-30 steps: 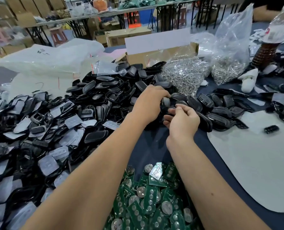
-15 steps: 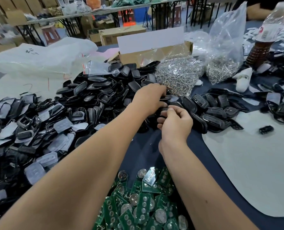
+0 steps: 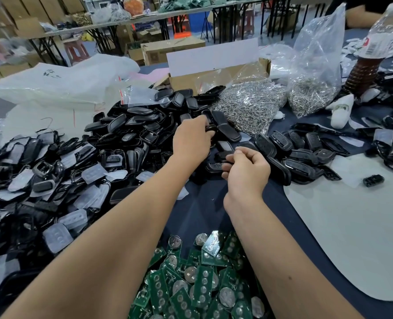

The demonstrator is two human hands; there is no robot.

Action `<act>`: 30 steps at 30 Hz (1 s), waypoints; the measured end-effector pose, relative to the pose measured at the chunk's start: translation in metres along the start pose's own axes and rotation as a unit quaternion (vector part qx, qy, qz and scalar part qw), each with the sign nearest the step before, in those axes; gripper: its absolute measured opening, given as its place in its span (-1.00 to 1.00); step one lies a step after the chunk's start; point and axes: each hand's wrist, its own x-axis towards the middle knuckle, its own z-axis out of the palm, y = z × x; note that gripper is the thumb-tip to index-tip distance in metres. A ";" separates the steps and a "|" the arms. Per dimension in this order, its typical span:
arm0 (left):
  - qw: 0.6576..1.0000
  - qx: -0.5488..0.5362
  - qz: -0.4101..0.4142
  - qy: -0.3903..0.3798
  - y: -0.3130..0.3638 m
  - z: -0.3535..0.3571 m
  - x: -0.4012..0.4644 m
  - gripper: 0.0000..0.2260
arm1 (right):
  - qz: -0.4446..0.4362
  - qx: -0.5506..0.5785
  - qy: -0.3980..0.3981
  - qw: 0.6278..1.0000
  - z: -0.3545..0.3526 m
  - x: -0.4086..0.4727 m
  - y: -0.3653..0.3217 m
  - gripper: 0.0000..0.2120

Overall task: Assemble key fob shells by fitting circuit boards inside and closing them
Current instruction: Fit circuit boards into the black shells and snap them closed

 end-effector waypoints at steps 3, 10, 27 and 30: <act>0.970 -0.240 0.003 -0.035 0.020 -0.002 0.001 -0.90 | -0.002 -0.010 0.005 1.000 0.000 0.000 0.000 -0.87; 0.966 -0.031 0.158 -0.200 0.014 -0.005 0.009 -0.55 | 0.002 -0.003 0.004 1.000 0.000 0.000 0.000 -0.86; 0.954 0.176 0.165 -0.176 -0.004 -0.003 0.020 -0.68 | 0.008 -0.008 -0.005 1.000 0.001 -0.002 -0.004 -0.84; 0.966 0.205 0.111 -0.110 -0.016 -0.013 0.012 -0.73 | 0.006 -0.022 -0.013 1.000 0.000 -0.004 -0.004 -0.85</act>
